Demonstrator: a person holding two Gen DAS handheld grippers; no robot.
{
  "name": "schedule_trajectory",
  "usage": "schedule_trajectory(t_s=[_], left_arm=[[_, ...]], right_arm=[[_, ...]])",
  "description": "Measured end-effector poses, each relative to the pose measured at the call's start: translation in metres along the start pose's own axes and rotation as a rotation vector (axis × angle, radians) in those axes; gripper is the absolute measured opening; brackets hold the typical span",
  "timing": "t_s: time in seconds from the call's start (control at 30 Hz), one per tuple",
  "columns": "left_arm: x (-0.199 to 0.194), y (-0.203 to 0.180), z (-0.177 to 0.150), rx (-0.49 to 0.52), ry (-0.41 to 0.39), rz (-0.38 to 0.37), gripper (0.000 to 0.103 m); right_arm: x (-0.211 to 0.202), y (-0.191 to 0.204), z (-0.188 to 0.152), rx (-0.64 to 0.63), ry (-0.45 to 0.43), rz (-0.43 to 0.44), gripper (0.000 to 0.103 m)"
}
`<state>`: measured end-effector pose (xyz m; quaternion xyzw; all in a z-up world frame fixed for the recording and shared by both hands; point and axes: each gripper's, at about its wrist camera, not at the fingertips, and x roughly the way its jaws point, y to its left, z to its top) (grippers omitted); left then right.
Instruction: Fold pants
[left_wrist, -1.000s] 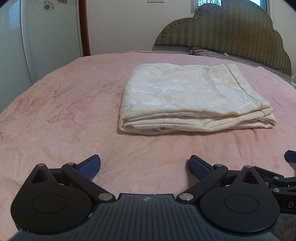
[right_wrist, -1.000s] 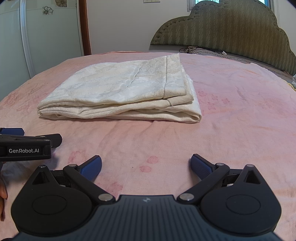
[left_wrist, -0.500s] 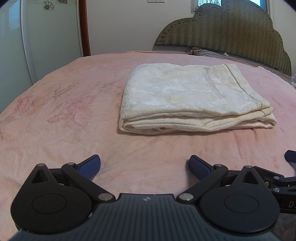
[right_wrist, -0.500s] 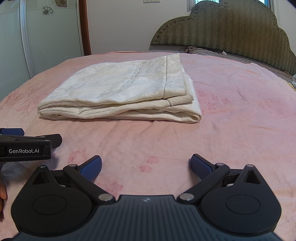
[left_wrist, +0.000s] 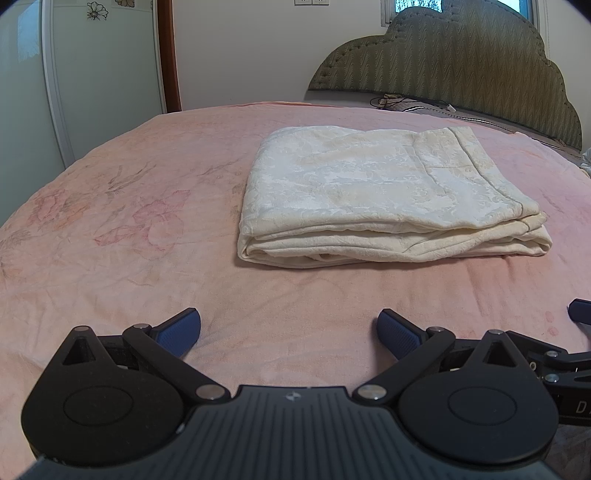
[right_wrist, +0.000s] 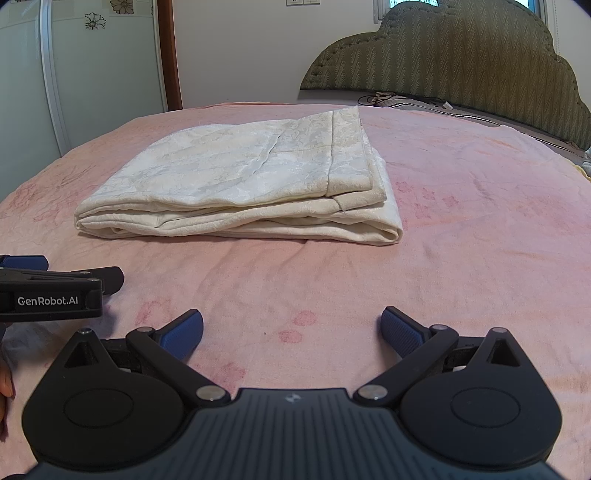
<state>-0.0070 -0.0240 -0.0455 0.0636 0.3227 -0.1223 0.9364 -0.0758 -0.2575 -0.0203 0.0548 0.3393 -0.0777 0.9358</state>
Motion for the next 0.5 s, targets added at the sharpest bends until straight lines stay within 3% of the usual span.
schedule_trajectory(t_s=[0.5], left_arm=[[-0.0007, -0.0012, -0.0004, -0.011, 0.005, -0.006, 0.103]], right_arm=[[-0.0001, 0.0002, 0.0, 0.0, 0.0, 0.0, 0.103]])
